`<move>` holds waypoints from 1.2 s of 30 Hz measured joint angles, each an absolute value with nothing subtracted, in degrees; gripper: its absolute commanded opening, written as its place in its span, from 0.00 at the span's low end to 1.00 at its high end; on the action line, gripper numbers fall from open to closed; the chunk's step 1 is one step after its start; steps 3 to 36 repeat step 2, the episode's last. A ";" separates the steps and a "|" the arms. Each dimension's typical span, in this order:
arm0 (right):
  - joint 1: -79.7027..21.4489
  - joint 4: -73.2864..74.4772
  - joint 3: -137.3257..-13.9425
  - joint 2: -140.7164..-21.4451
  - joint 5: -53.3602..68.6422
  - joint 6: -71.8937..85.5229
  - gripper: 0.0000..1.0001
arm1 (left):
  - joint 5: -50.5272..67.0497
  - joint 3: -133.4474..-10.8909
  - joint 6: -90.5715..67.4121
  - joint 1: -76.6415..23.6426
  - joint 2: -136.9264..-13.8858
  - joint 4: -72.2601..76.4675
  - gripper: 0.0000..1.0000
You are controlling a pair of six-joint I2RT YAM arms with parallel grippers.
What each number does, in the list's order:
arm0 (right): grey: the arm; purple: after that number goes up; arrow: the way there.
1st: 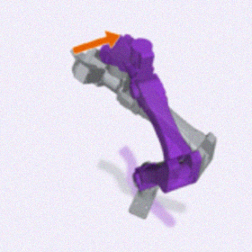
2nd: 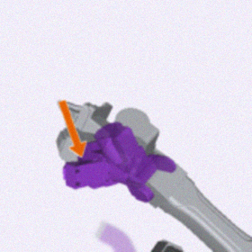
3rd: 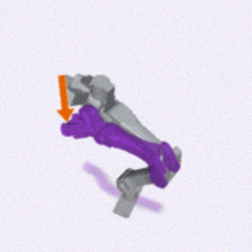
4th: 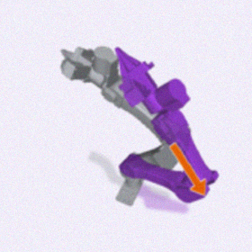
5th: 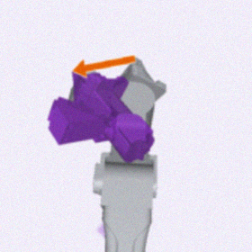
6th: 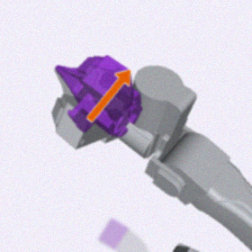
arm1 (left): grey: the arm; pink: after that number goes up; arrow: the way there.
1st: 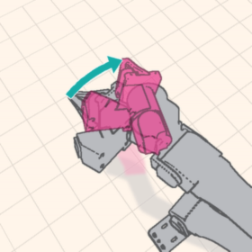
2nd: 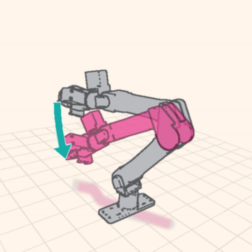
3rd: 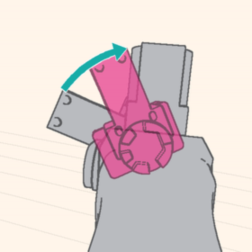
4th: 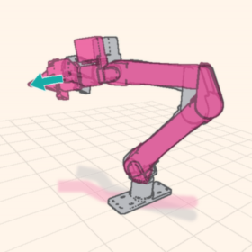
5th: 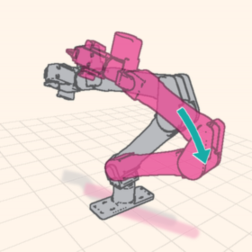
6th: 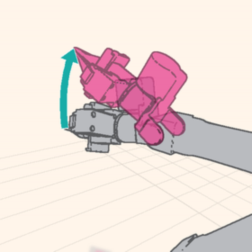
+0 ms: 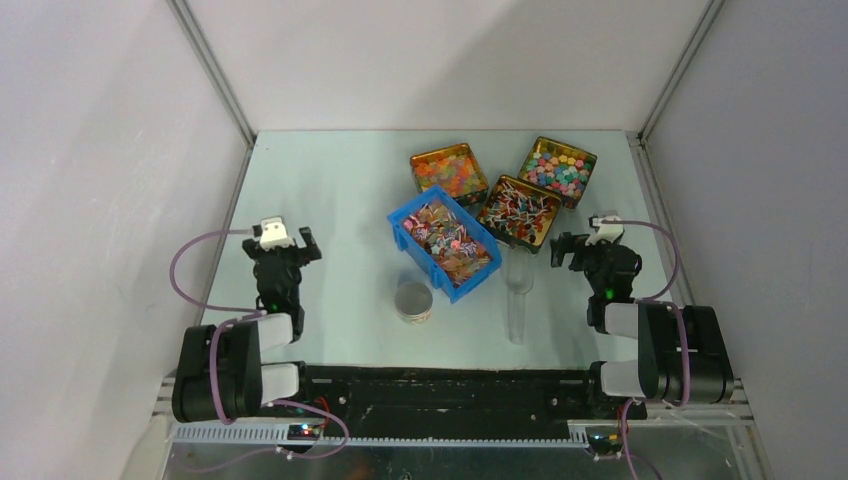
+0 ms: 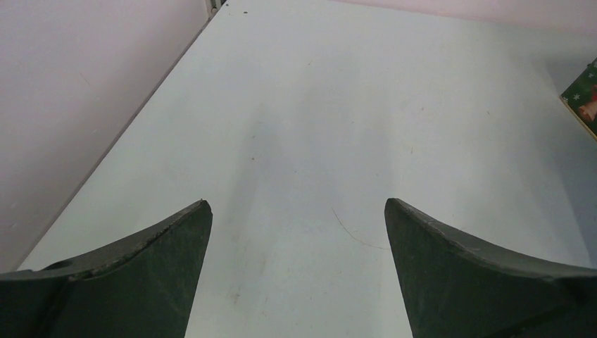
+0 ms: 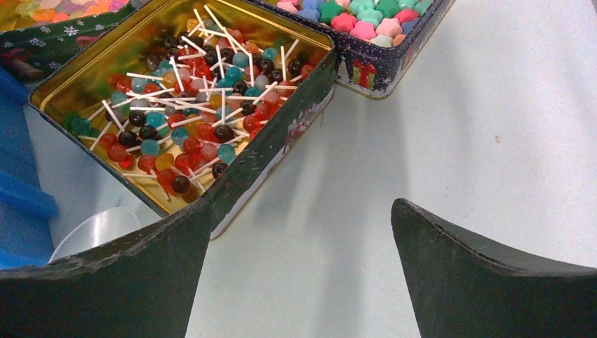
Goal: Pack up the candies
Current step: Reset both arms
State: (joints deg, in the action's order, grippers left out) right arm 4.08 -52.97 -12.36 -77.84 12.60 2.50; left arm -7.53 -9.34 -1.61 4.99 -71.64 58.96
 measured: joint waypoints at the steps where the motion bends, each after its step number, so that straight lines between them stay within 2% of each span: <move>1: 4.08 -52.97 -12.36 -77.84 12.60 2.50 1.00 | -7.60 -9.34 -1.61 4.95 -71.64 58.94 1.00; 36: 4.08 -52.97 -12.36 -77.84 12.60 2.50 1.00 | -7.84 -9.34 -1.61 4.84 -71.64 58.89 1.00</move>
